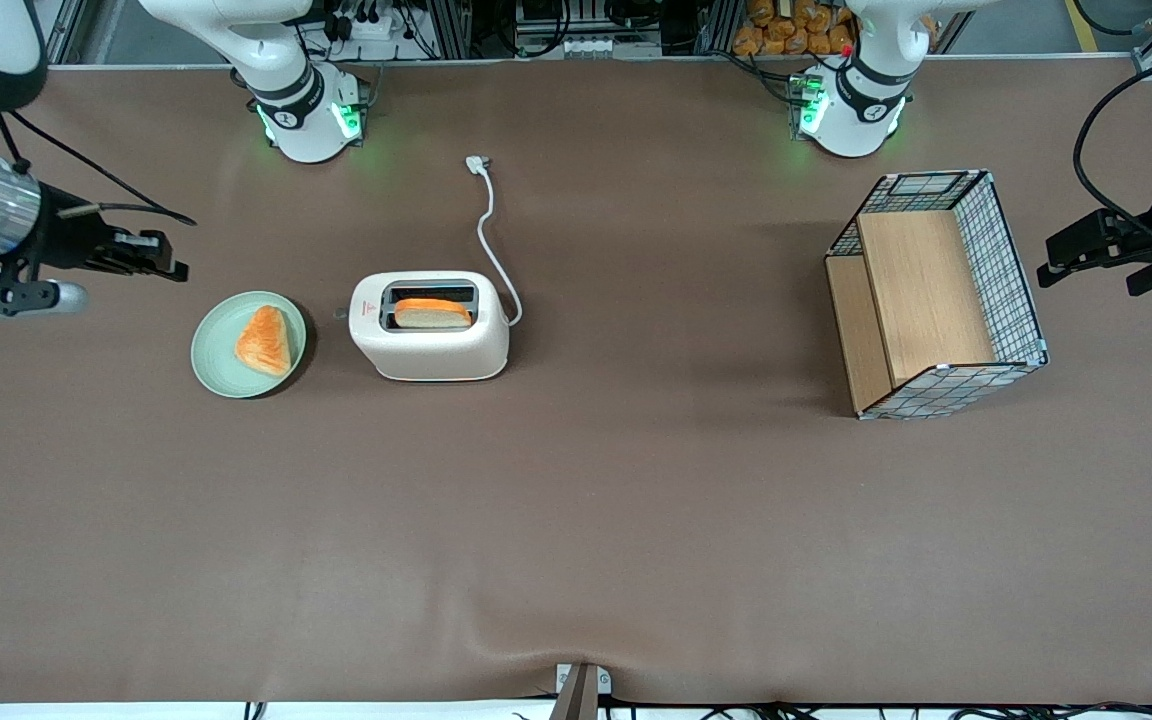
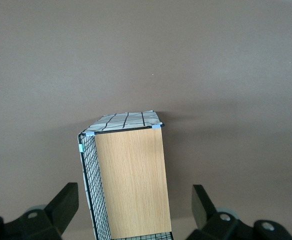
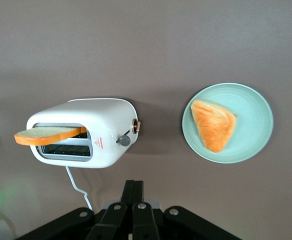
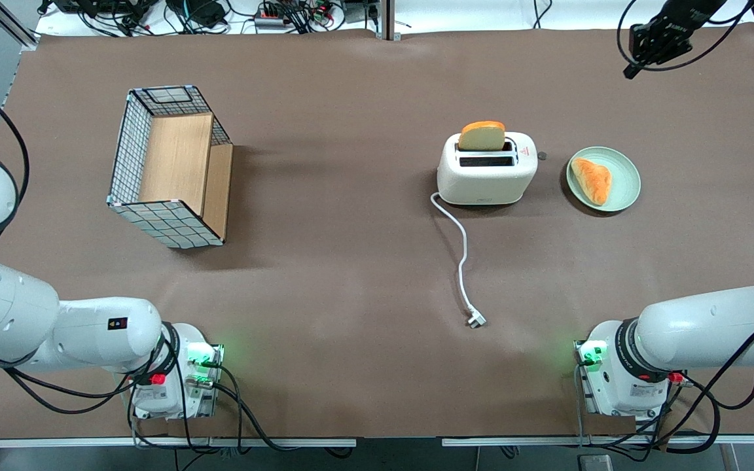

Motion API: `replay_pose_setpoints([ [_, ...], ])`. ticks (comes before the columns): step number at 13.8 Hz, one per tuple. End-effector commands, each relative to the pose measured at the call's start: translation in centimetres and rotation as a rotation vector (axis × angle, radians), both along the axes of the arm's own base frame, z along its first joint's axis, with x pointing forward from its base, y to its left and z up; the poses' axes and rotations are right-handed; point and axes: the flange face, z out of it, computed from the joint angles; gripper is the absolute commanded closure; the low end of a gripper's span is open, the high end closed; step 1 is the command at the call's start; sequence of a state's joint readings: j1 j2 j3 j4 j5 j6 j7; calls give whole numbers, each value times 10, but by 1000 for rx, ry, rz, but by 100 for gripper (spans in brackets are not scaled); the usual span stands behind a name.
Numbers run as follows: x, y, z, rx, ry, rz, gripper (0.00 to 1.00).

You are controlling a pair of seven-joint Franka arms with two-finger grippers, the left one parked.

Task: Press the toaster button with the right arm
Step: 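Swing the right gripper in over the green plate toward the toaster, then lower the closed right gripper onto the lever on the toaster's side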

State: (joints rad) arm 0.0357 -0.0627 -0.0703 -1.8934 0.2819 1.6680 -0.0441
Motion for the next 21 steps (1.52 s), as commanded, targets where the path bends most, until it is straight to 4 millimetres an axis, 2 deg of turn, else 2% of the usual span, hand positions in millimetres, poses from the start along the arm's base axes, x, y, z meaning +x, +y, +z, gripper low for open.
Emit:
replay_pose_setpoints([
  [1,-15,7,-27,60,1,-42,100],
  [4,-22,12,-51,114,36,-73,100],
  [8,-32,18,-93,150,40,-114,100],
  [13,-38,43,-133,174,-2,-163,100],
  [15,-39,49,-140,163,-14,-161,100],
  [19,-50,57,-170,123,-55,-158,100],
  [21,-50,57,-176,124,-55,-164,100],
])
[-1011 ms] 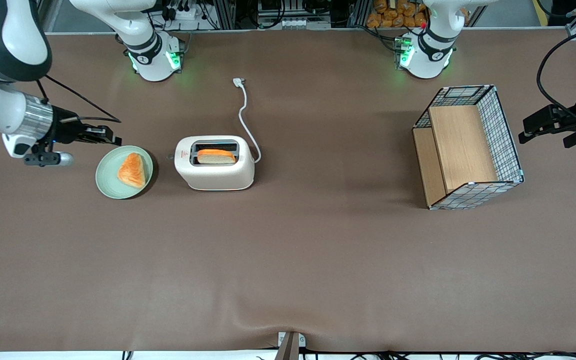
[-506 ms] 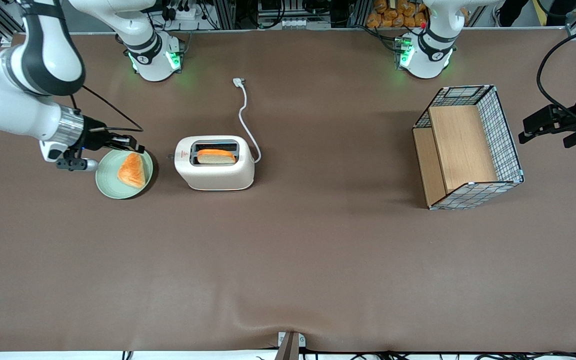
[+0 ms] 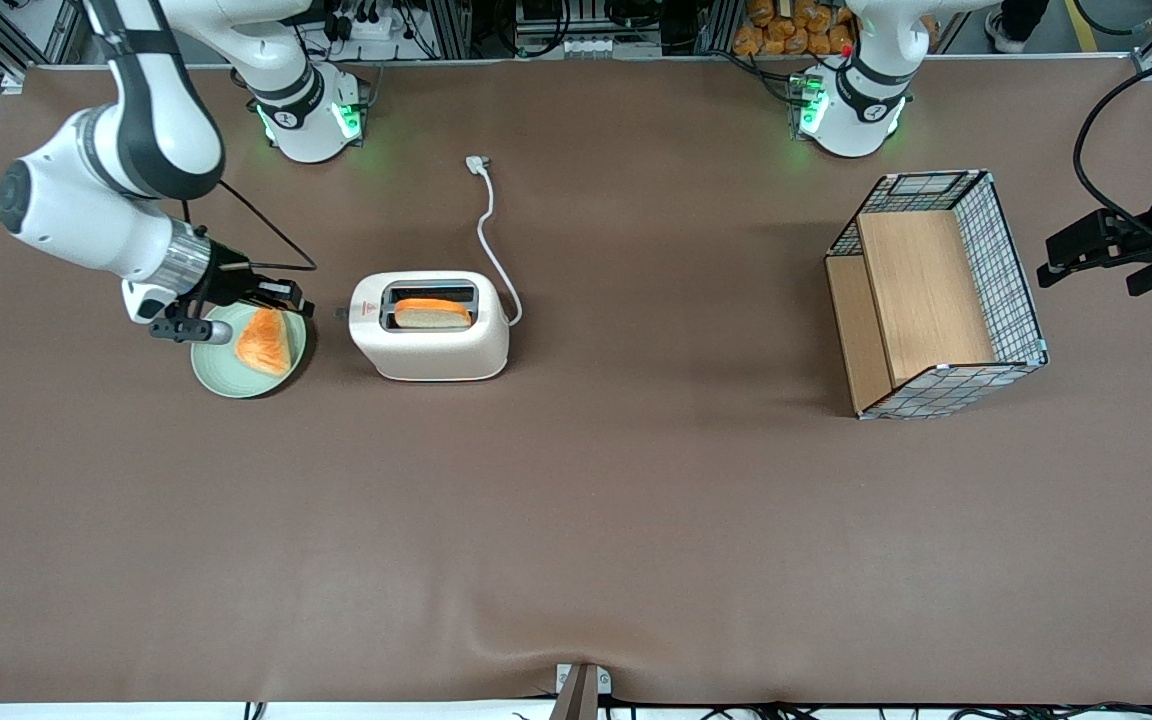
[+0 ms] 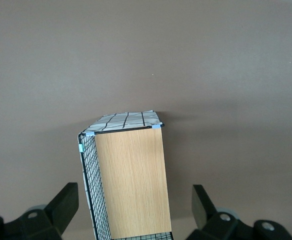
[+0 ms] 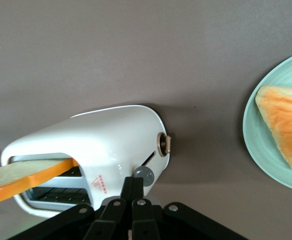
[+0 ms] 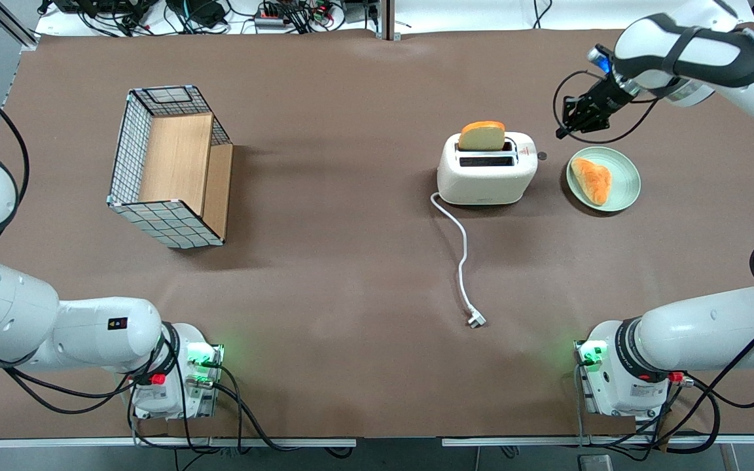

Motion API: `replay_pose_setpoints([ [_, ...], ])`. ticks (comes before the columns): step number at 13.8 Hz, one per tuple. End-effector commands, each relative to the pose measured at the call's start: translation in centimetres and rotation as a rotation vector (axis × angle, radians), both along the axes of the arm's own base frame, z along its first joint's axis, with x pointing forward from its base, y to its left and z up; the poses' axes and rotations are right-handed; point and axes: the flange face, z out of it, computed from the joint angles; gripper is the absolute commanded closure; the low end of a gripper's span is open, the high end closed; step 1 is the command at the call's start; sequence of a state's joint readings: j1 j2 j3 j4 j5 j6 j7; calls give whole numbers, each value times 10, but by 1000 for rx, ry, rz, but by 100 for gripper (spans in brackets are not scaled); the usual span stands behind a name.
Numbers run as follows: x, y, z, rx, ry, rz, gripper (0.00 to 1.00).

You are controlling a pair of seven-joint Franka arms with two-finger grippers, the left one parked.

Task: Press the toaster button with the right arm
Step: 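Lower the closed right gripper onto the lever on the toaster's side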

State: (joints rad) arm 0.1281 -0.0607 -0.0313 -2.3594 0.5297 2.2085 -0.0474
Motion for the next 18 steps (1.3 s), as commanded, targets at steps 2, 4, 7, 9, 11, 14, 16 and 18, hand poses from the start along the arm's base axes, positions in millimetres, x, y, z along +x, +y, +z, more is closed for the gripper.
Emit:
replay_pose_setpoints([
  [2,-10,3,-15,78,-15,-28,100],
  [4,-14,1,-23,120,-26,-10,100],
  [7,-16,0,-34,117,-26,-13,100],
  [9,-17,-2,-42,105,-31,-22,100],
  [11,-17,-2,-49,113,-34,-9,100],
  [14,-17,-2,-59,134,-36,-11,100],
  [16,-17,-2,-64,138,-34,-13,100],
  [18,-17,-1,-70,134,-26,-12,100],
])
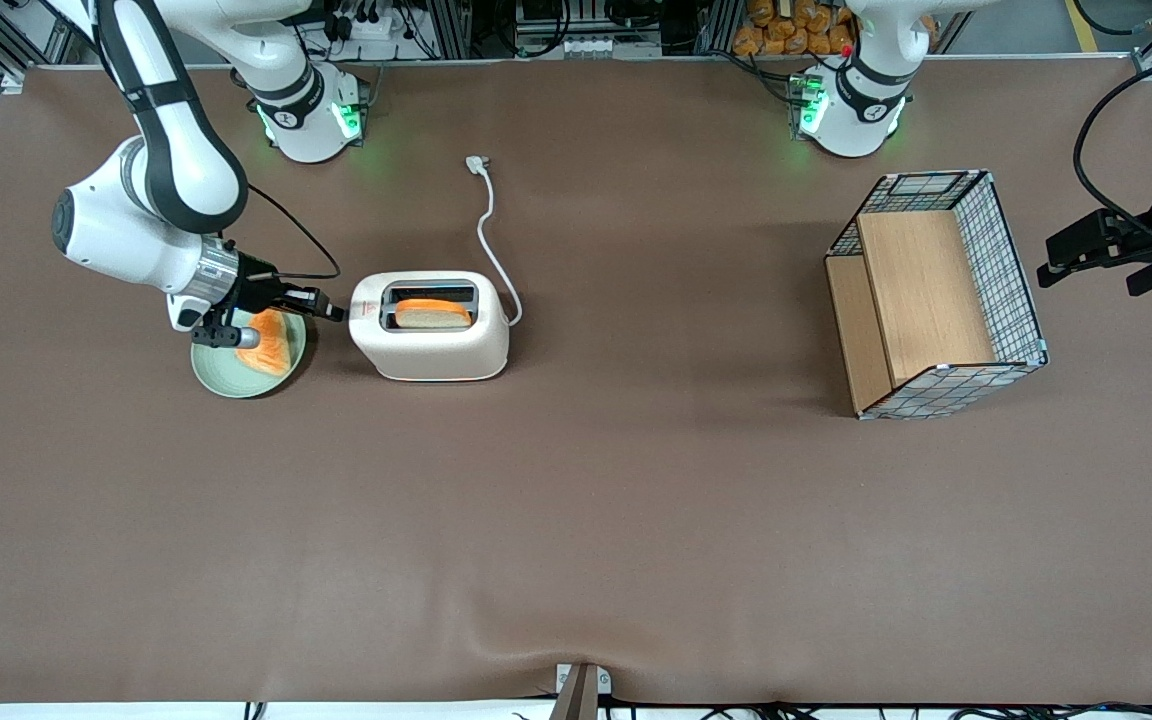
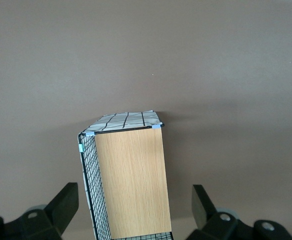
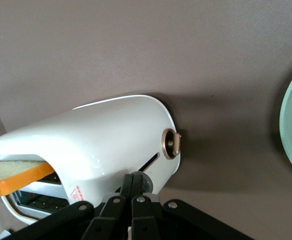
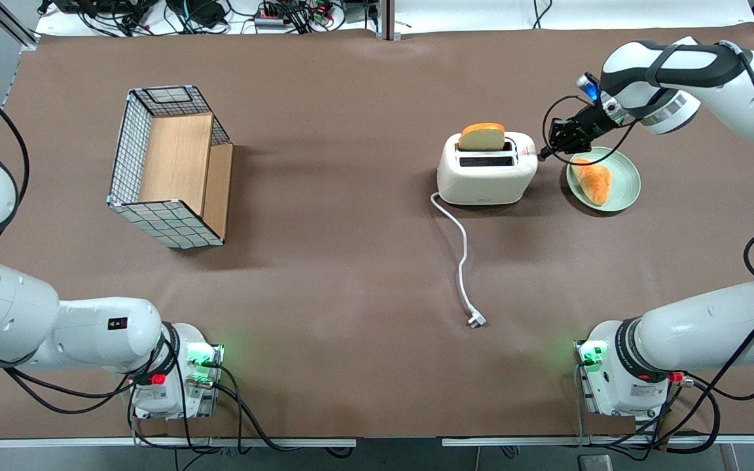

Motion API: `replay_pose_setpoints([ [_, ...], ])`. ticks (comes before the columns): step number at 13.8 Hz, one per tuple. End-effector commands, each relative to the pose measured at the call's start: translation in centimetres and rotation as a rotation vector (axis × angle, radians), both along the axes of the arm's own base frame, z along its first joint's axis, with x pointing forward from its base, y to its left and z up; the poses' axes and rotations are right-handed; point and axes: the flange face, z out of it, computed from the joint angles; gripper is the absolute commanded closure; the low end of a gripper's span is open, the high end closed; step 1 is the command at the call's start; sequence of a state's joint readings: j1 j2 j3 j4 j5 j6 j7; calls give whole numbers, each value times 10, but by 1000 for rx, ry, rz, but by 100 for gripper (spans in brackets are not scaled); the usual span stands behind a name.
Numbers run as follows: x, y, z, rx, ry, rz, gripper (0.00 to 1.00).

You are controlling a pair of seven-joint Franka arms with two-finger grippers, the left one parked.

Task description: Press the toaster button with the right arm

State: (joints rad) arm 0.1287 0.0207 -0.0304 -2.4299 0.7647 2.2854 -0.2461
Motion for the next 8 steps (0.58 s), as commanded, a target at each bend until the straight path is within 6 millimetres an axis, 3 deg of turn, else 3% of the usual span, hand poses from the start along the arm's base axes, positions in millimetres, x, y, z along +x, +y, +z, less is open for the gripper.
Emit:
replay_pose_setpoints([
  [1,-4,1,-10,5,-38,18,100],
  [8,-13,-2,-39,42,-45,45,100],
])
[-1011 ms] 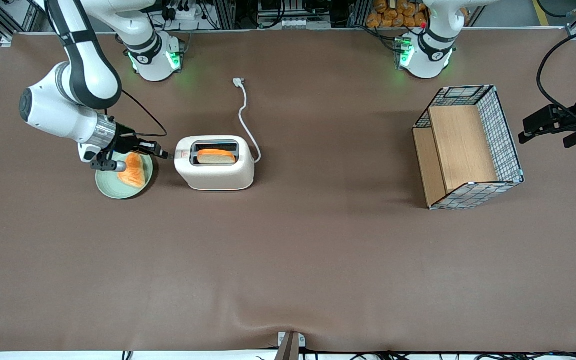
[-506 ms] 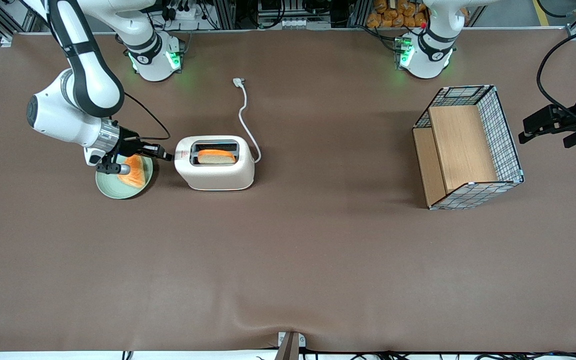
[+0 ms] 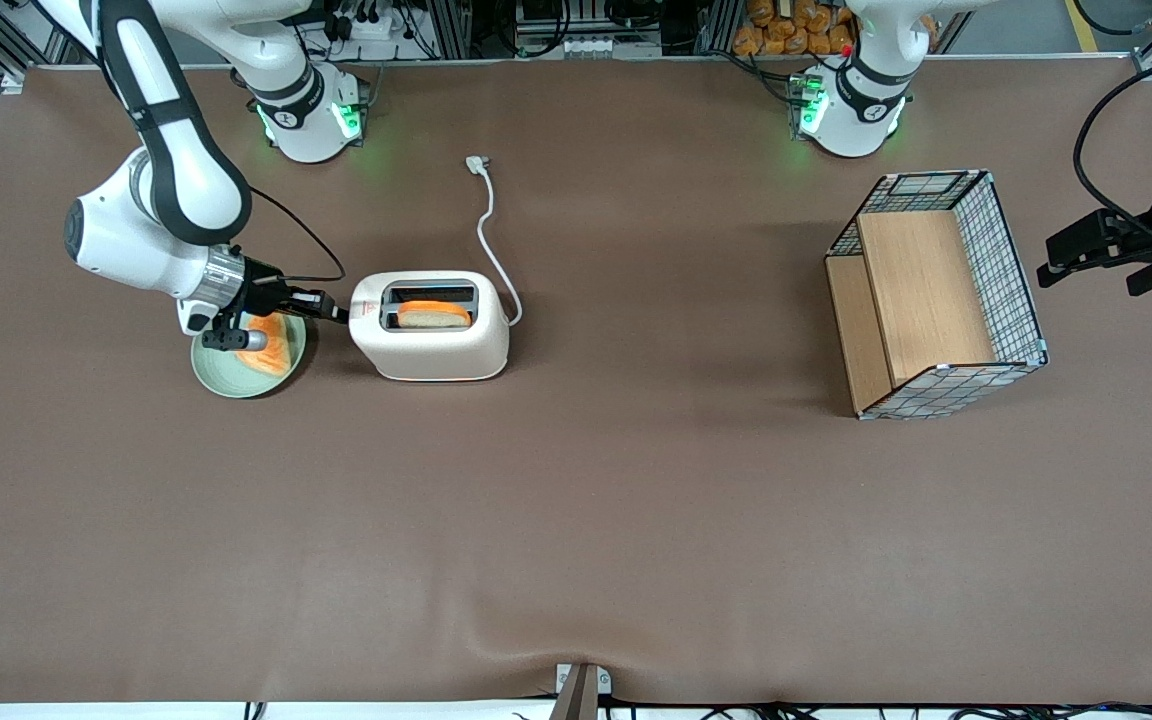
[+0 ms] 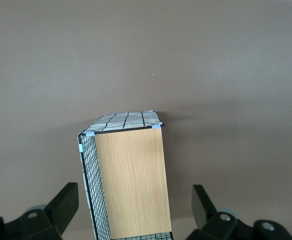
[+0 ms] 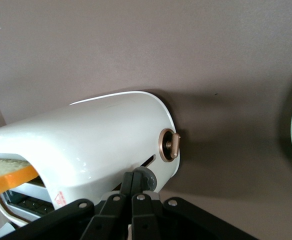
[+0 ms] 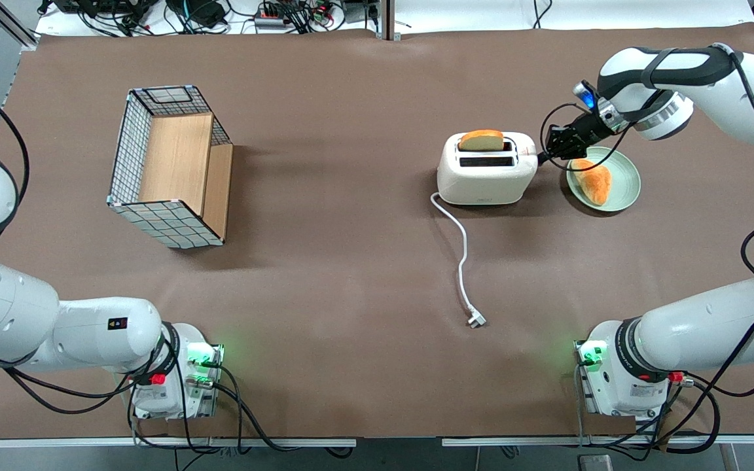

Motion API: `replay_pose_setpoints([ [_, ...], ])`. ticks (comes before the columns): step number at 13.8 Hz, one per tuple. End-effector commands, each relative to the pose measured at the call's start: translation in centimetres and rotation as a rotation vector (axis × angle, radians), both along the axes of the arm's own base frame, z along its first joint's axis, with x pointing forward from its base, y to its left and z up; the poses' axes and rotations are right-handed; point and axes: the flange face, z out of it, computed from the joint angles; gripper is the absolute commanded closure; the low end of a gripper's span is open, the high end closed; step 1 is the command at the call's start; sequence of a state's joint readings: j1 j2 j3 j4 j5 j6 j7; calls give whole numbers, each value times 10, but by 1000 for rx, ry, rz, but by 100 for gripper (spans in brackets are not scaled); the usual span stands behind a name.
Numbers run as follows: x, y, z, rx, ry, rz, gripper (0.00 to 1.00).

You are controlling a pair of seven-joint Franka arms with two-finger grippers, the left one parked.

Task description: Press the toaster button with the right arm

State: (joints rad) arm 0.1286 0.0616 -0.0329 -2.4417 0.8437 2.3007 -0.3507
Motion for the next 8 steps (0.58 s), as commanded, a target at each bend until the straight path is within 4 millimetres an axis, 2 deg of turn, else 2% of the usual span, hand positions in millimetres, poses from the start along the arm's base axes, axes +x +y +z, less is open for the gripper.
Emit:
replay_pose_setpoints([
  [1,-9,-1,-19,-3,-37,26,100],
  [8,-12,-3,-42,28,-46,39,100],
])
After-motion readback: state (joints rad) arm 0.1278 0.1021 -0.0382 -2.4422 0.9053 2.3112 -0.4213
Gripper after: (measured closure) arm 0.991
